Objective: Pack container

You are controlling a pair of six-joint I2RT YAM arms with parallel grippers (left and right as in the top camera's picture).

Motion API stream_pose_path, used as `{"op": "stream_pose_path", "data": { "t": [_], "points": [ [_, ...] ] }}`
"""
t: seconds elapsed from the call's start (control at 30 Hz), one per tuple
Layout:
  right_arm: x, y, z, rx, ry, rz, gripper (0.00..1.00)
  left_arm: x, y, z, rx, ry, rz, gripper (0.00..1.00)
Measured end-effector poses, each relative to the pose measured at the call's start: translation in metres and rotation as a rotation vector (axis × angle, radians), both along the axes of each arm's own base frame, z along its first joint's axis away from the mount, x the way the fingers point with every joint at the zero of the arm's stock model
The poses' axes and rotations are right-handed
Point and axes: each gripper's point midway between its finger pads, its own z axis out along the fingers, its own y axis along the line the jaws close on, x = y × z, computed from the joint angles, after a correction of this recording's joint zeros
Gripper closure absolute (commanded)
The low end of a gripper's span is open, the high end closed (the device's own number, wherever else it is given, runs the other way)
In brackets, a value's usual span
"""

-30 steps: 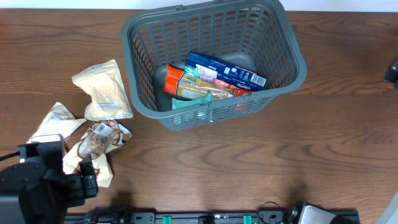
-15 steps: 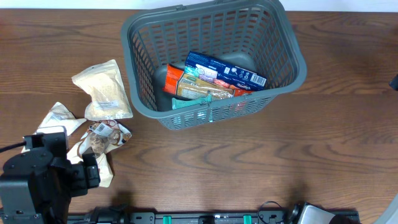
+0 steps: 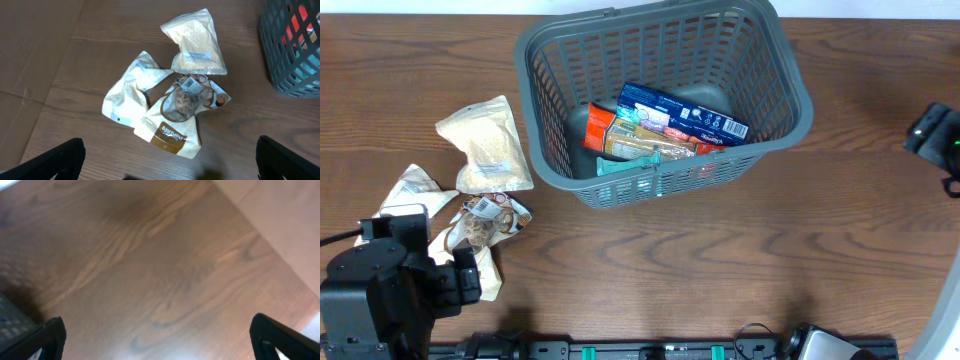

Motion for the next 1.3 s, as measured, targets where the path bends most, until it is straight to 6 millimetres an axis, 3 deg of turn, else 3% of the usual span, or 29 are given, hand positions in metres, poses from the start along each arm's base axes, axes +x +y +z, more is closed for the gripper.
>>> {"op": "stream_pose_path", "data": {
  "t": [0.2, 0.4, 0.5, 0.7, 0.83, 1.3],
  "points": [
    [0.021, 0.009, -0.047, 0.019, 0.037, 0.164, 0.1, 0.0, 0.0, 0.0, 0.002, 0.001, 0.001, 0.01],
    [0.014, 0.028, -0.073, -0.001, 0.027, 0.272, 0.11, -0.001, 0.0, -0.001, 0.002, 0.004, 0.001, 0.01],
    [0.005, 0.04, -0.07, -0.037, -0.02, 0.309, 0.07, -0.001, 0.0, -0.001, 0.002, 0.005, 0.002, 0.01],
    [-0.026, 0.066, -0.036, -0.149, -0.173, 0.361, 0.01, -0.001, 0.0, -0.001, 0.002, 0.005, 0.001, 0.01],
    [-0.043, 0.072, -0.028, -0.19, -0.229, 0.36, 0.01, -0.001, 0.0, -0.001, 0.003, 0.005, 0.001, 0.01],
    [-0.041, 0.065, -0.024, -0.229, -0.249, 0.329, 0.01, 0.009, 0.004, 0.0, 0.006, -0.027, 0.028, 0.01]
  ]
}}
